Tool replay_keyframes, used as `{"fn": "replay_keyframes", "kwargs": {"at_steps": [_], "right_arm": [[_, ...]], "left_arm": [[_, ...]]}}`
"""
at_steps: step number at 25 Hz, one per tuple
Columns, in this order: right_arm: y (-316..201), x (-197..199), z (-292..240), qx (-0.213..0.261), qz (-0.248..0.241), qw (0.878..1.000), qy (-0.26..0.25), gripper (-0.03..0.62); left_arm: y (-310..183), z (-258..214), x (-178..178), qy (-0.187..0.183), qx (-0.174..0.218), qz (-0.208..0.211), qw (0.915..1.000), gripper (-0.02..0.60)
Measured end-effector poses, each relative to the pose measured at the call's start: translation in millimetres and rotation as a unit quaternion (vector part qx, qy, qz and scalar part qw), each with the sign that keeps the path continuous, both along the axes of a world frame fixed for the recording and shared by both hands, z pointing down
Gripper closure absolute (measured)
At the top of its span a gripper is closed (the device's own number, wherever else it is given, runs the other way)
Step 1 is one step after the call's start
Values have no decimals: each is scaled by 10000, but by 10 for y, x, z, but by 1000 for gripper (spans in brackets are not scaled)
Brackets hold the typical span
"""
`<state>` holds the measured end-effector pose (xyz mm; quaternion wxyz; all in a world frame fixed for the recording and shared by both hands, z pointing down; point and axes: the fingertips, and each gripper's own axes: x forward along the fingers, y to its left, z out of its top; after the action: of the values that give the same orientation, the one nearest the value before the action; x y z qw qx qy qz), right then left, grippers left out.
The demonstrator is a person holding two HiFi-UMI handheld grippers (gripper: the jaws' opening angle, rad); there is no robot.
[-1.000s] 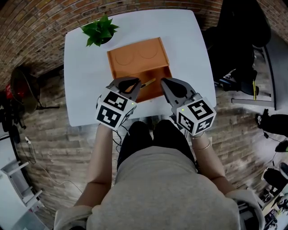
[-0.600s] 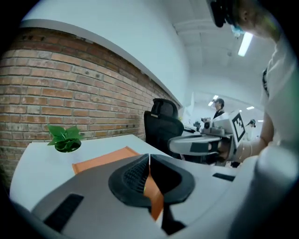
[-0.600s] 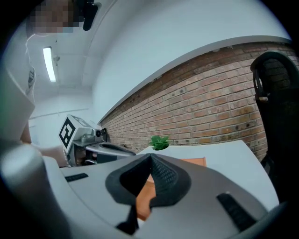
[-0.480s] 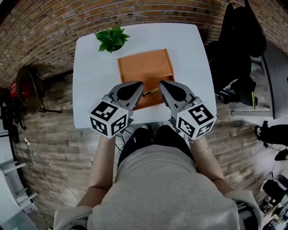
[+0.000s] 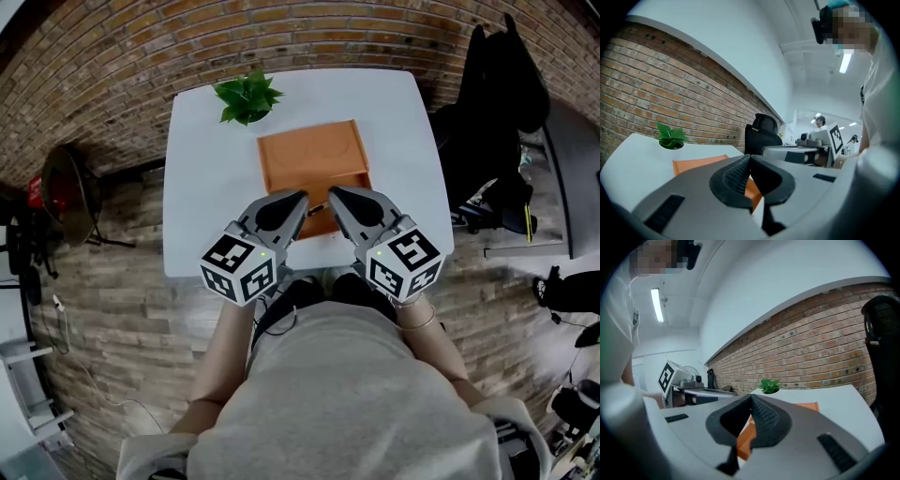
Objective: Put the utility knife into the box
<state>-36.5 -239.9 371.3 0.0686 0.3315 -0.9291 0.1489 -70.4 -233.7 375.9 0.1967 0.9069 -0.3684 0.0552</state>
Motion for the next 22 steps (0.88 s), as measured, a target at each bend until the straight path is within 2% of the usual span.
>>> {"fn": "replay_keyframes", "kwargs": {"at_steps": [8, 22], "right_arm": [[29, -59, 42, -65, -140, 9998, 111, 595], [22, 5, 42, -89, 16, 10000, 29, 595]], "left_arm": [[28, 188, -61, -169, -345, -253, 9989, 575], [26, 238, -52, -98, -424, -353, 9984, 575]]}}
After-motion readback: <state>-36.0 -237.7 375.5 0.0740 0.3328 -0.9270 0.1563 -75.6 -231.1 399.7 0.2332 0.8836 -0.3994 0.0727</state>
